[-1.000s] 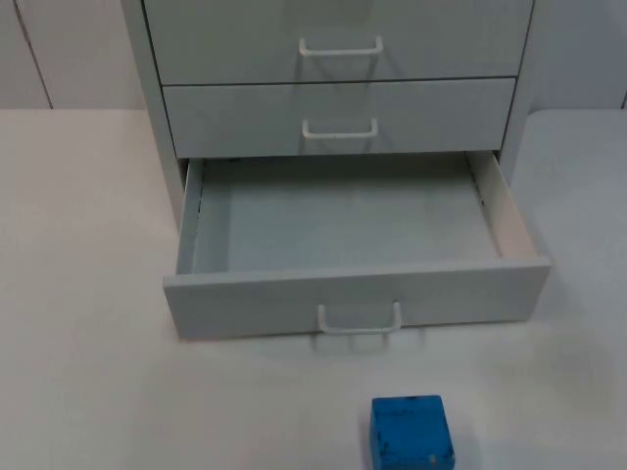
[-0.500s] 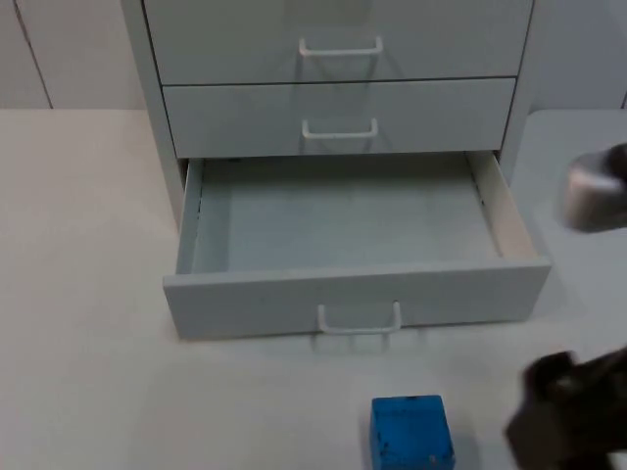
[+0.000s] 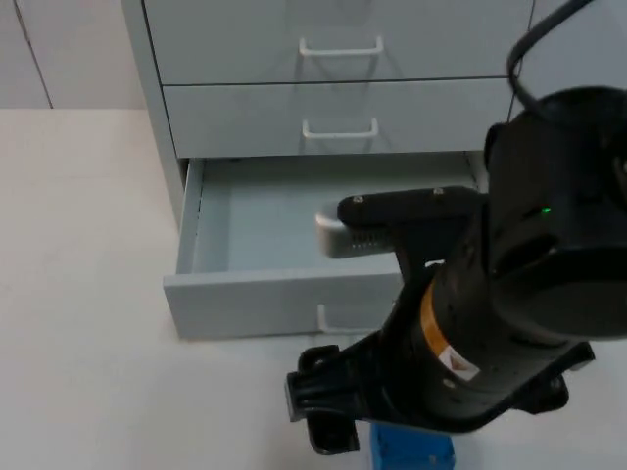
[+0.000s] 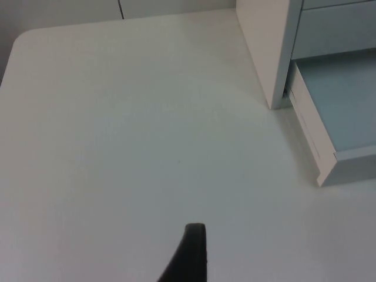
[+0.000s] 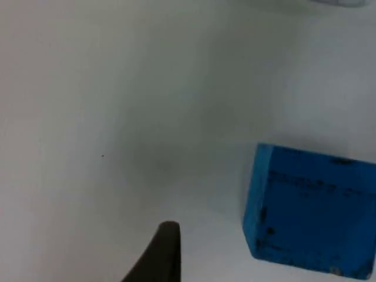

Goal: Open the drawer with the left hand, place the block into the drawer with the right hand, then close the drawer with the left hand.

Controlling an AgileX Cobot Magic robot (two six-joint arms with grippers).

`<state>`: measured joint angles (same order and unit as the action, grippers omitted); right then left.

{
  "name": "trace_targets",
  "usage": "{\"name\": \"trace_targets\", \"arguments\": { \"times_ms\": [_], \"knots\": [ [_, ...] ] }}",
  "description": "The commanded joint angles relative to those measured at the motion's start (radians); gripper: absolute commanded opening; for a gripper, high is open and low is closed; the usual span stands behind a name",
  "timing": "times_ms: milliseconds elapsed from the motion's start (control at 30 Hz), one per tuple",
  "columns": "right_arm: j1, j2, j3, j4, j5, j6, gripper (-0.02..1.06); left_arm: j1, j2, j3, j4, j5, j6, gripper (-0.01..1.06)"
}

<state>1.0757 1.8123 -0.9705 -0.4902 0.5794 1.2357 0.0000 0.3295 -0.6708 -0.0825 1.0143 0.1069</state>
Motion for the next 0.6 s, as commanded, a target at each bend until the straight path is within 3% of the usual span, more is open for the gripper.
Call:
{"name": "trace_targets", "arguments": {
  "times_ms": [0, 133, 567],
  "knots": [
    [-0.002, 0.005, -0.010, -0.015, 0.011, 0.076, 0.93, 0.003, -0.004, 0.003, -0.014, 0.001, 0.002, 0.83],
    [-0.025, 0.016, -0.010, -0.015, -0.005, 0.163, 0.93, 0.003, -0.004, 0.003, -0.014, 0.001, 0.002, 0.83],
    [-0.056, 0.107, -0.010, 0.004, -0.042, 0.158, 0.89, 0.003, -0.004, 0.003, -0.014, 0.001, 0.002, 0.83]
  ]
}}
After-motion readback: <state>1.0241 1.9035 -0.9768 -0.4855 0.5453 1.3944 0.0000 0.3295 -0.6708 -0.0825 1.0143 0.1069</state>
